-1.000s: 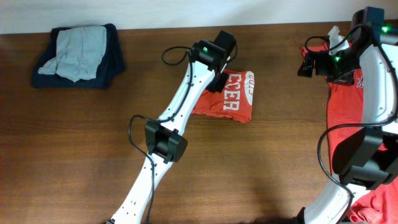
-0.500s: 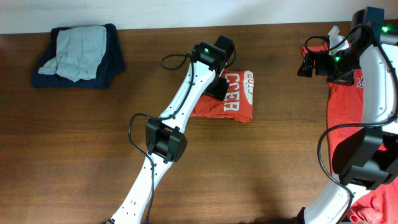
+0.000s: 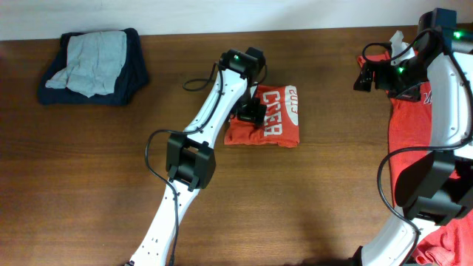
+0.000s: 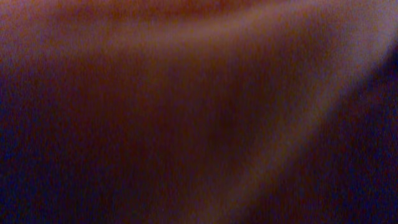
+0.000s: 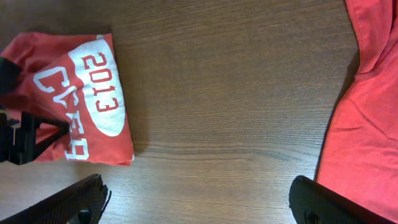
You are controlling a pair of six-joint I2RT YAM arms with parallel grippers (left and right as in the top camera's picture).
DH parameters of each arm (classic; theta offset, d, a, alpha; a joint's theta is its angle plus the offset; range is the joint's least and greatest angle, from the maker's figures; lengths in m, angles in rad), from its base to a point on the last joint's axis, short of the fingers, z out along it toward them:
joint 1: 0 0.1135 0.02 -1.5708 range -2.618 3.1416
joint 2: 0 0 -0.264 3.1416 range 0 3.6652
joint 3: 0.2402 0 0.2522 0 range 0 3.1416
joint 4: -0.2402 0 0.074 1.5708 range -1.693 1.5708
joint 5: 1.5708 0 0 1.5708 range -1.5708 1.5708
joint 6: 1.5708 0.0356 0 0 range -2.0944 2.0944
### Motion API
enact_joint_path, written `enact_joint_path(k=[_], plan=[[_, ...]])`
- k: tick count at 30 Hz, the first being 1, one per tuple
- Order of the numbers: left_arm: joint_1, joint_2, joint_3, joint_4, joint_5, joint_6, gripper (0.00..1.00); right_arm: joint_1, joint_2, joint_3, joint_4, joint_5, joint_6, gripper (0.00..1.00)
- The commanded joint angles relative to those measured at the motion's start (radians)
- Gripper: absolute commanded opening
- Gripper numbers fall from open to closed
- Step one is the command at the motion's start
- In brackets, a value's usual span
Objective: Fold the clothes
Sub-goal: 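Lift the bundle with the left gripper and carry it leftward, then place the bundle on the dark garment pile at top-left with the left gripper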
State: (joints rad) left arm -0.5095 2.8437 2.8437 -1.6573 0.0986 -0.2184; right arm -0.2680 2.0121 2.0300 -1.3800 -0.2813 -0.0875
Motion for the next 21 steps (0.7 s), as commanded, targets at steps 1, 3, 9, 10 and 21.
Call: enact_joint_path(k=[1,3,9,10,21], plan=[[-0.009,0.027,-0.08,-0.012,0.047,0.034,0.8,-0.002,-0.021,0.017,0.0,0.005,-0.009,0.99],[-0.009,0.027,-0.1,-0.008,0.047,0.037,0.53,-0.002,-0.021,0.017,0.0,0.005,-0.009,0.99],[-0.004,0.026,-0.113,0.012,0.043,0.037,0.0,-0.002,-0.021,0.017,0.0,0.005,-0.009,0.99],[-0.001,0.026,-0.112,0.017,0.04,0.043,0.01,-0.002,-0.021,0.017,0.0,0.005,-0.009,0.99],[0.068,-0.045,0.127,0.022,-0.15,0.056,0.0,-0.002,-0.021,0.017,0.0,0.005,-0.009,0.99]])
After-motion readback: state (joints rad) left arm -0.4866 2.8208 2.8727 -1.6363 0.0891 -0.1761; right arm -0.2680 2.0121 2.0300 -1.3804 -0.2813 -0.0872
